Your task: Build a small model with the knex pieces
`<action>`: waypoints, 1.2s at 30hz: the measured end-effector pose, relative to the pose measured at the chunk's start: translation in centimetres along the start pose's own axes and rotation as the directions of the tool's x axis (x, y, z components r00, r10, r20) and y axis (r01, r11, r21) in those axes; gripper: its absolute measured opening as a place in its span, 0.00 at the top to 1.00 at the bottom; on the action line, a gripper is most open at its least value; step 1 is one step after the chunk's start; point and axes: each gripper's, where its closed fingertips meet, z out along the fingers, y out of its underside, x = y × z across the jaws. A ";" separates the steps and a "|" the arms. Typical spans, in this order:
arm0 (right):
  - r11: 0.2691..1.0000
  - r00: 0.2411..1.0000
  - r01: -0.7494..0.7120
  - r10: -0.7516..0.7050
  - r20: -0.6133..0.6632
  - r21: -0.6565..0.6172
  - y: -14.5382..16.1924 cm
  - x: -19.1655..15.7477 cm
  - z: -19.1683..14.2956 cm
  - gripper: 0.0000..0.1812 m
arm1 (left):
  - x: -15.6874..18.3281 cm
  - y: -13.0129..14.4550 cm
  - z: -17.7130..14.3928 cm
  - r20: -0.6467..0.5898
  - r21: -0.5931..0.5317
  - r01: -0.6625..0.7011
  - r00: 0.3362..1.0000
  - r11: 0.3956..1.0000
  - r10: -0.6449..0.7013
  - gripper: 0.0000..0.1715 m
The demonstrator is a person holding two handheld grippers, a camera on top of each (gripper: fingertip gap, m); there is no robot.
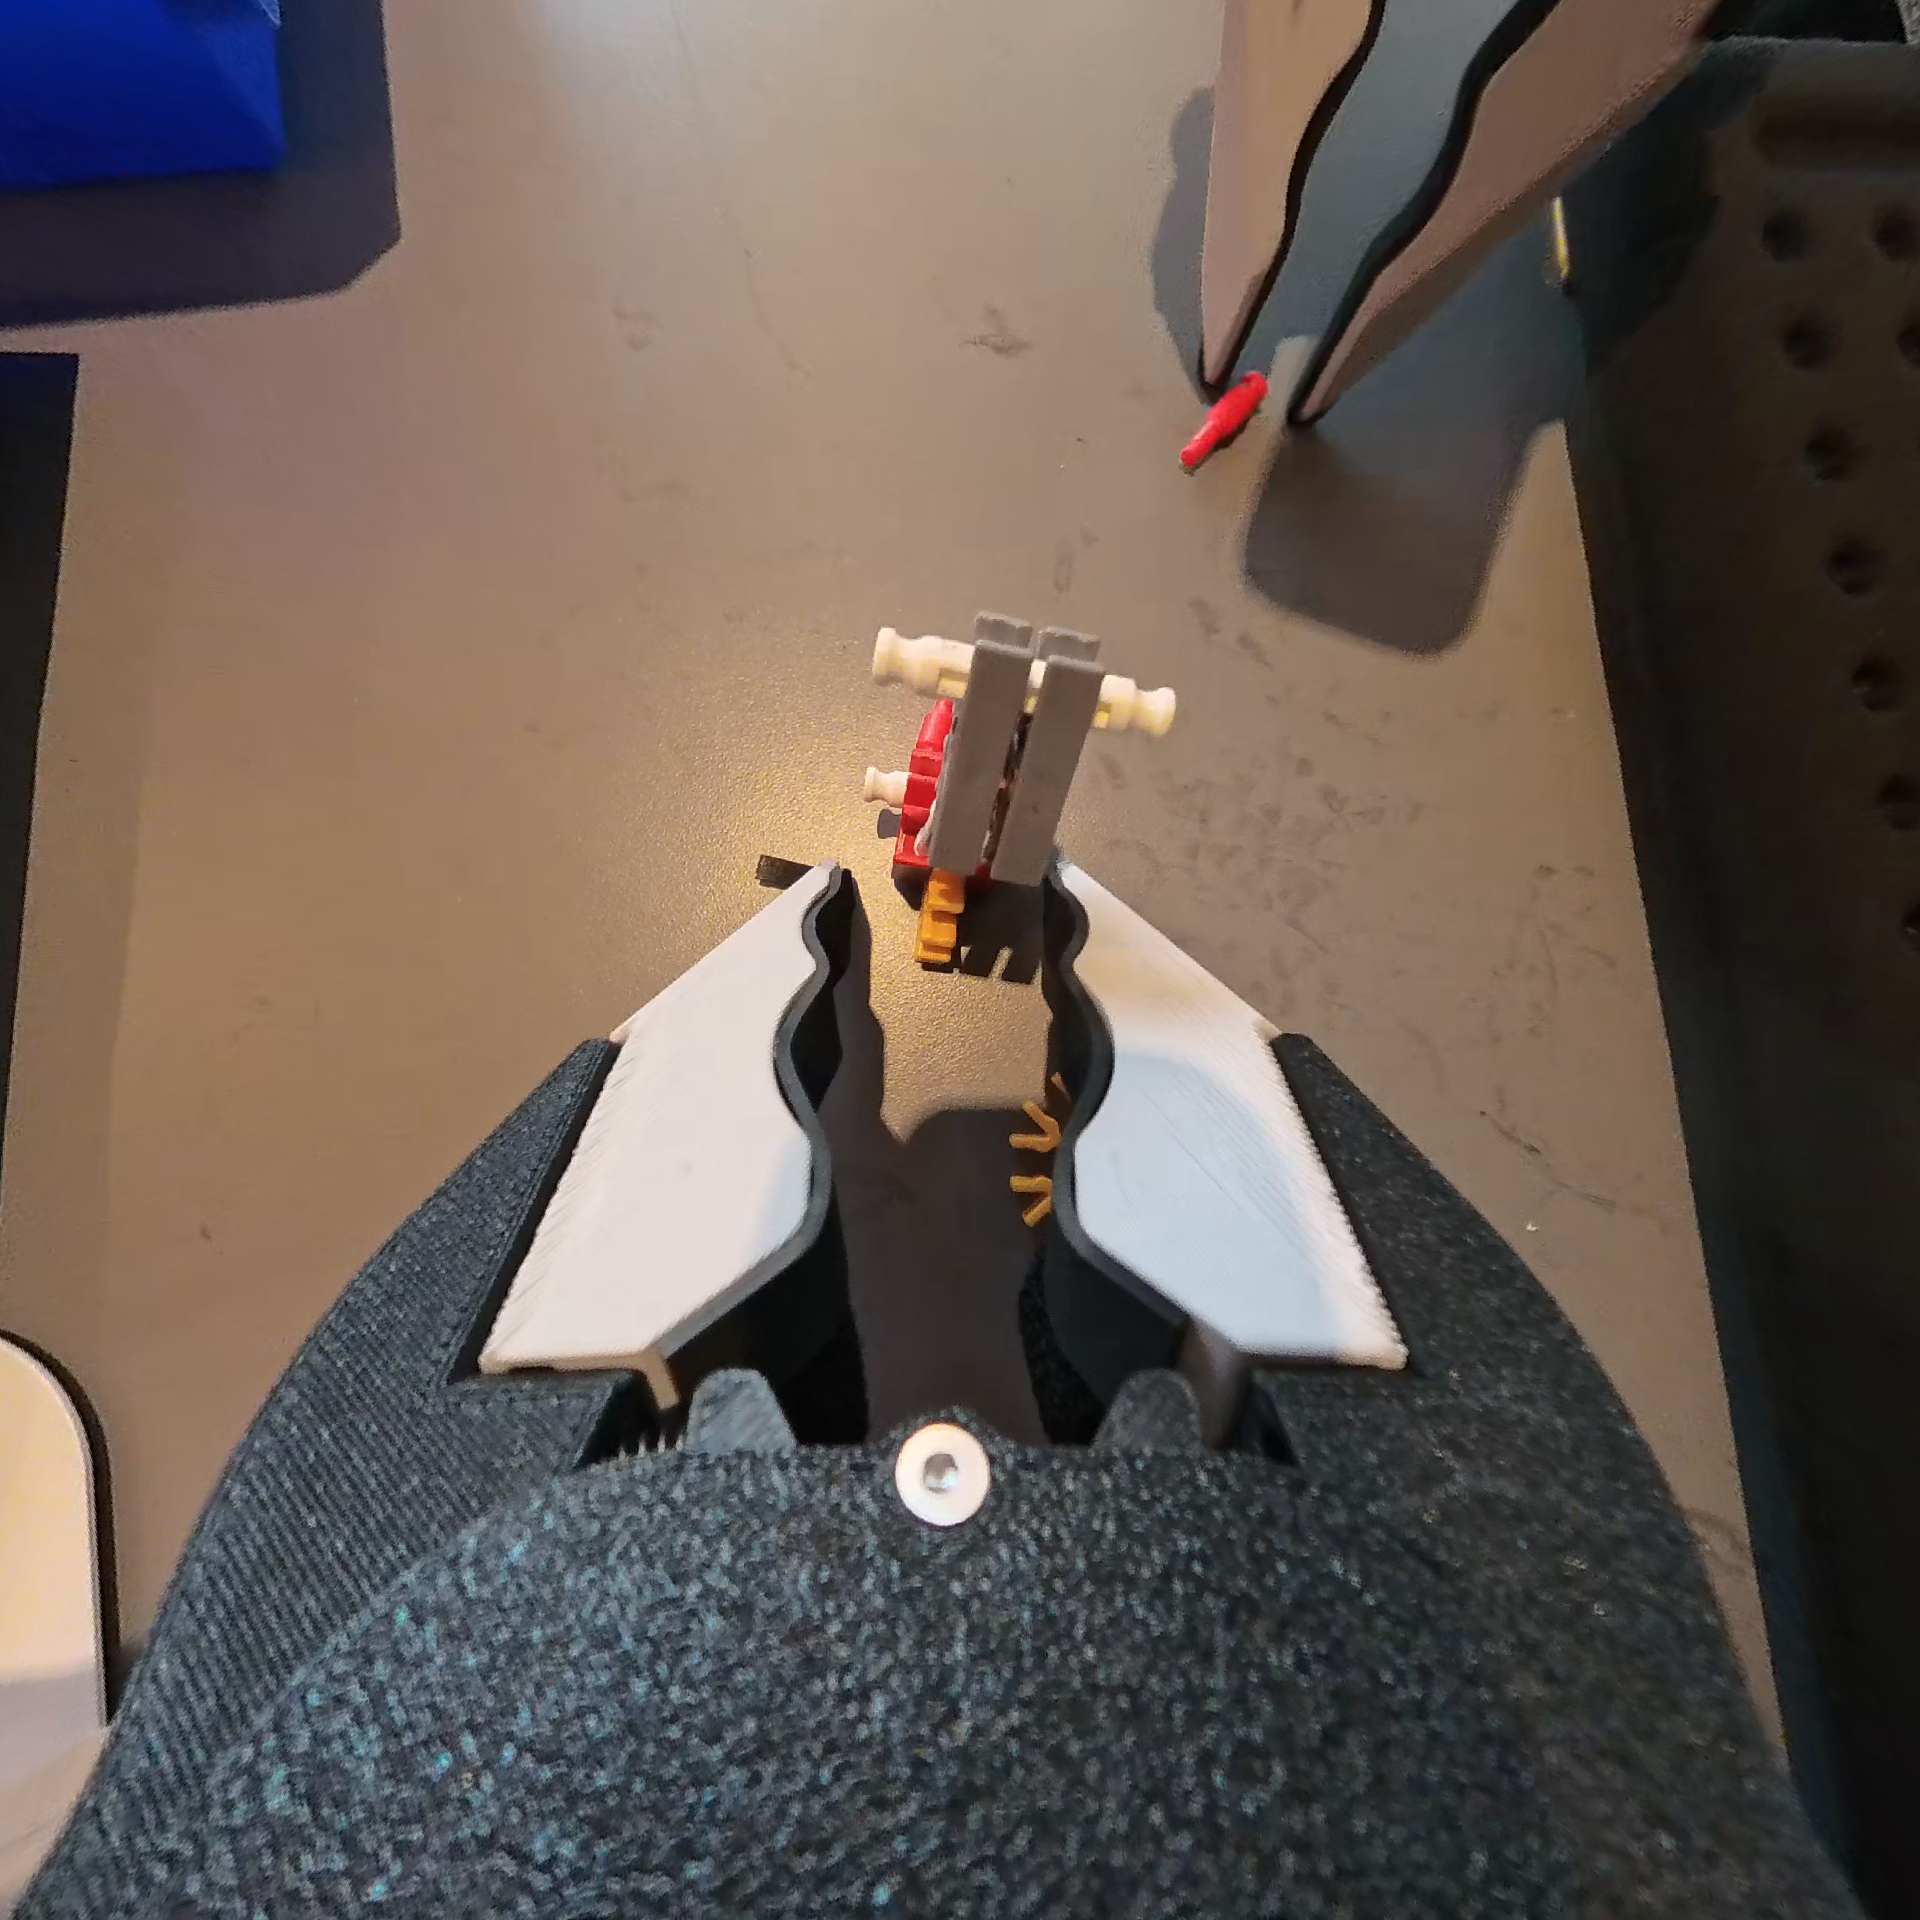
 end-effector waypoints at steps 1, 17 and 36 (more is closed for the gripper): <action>1.000 1.000 -0.014 0.014 0.002 -0.001 0.0 -0.2 0.0 0.92 | 0.0 0.0 0.0 0.000 0.000 0.000 1.000 1.000 0.000 0.80; 0.996 0.995 0.092 -0.091 -0.045 0.010 -0.8 -0.5 -0.1 0.88 | 0.0 0.0 0.0 0.003 -0.005 -0.004 1.000 1.000 0.004 0.80; 0.981 0.991 0.007 0.020 -0.136 0.195 -3.3 0.1 1.1 0.97 | -0.5 0.0 0.0 0.020 0.002 -0.016 1.000 1.000 0.016 0.86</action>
